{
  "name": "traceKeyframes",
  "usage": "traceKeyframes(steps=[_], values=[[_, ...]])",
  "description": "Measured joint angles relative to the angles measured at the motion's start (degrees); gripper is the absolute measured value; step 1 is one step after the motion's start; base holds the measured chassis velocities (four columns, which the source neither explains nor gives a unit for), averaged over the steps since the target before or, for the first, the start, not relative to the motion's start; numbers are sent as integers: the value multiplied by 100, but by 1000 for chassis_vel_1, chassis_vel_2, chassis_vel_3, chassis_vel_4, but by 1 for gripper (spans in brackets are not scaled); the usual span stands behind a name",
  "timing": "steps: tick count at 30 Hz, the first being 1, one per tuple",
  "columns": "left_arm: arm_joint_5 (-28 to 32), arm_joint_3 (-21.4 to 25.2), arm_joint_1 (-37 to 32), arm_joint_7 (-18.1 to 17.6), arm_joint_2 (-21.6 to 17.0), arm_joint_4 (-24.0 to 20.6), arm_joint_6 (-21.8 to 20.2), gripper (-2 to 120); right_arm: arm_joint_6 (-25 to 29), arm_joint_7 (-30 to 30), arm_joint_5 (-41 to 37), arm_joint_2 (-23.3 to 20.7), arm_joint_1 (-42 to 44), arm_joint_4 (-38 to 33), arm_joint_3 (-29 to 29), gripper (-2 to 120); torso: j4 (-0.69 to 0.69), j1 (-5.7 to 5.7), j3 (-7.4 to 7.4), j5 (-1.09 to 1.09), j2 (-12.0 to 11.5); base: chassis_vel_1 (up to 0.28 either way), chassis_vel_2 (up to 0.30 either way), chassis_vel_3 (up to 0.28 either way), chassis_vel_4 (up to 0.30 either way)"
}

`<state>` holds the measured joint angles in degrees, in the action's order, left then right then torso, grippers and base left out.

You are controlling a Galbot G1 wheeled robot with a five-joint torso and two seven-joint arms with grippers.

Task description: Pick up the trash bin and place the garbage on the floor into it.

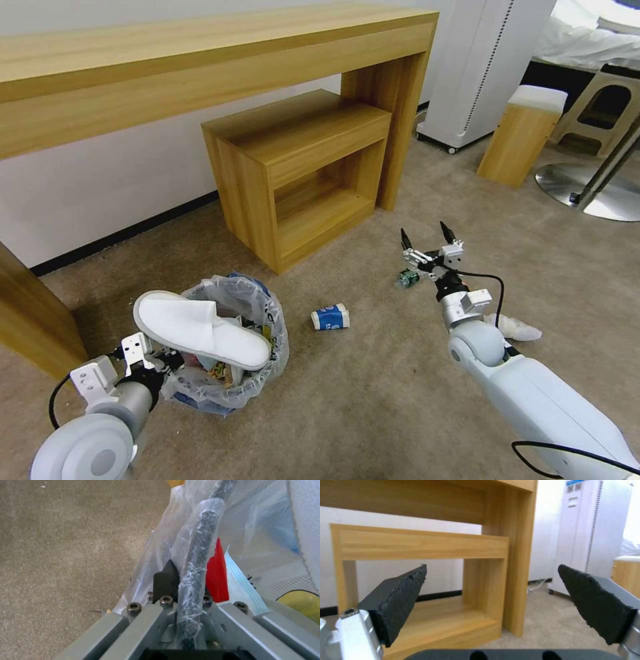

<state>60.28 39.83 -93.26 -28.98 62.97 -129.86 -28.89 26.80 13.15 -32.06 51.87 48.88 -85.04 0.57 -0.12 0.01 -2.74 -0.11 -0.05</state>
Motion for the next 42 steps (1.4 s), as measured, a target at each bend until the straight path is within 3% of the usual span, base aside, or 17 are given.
traceKeyframes(steps=[24,42], values=[[-81,-58,-30,20,86,-64,23,0,264,-302,102,22,226,291,384,100,1,0,-1,-1,0,16,19,-15,-20],[-67,-68,-23,35,74,-63,44,0,135,-295,250,41,289,300,457,100,0,0,0,0,0,1,3,0,-1]])
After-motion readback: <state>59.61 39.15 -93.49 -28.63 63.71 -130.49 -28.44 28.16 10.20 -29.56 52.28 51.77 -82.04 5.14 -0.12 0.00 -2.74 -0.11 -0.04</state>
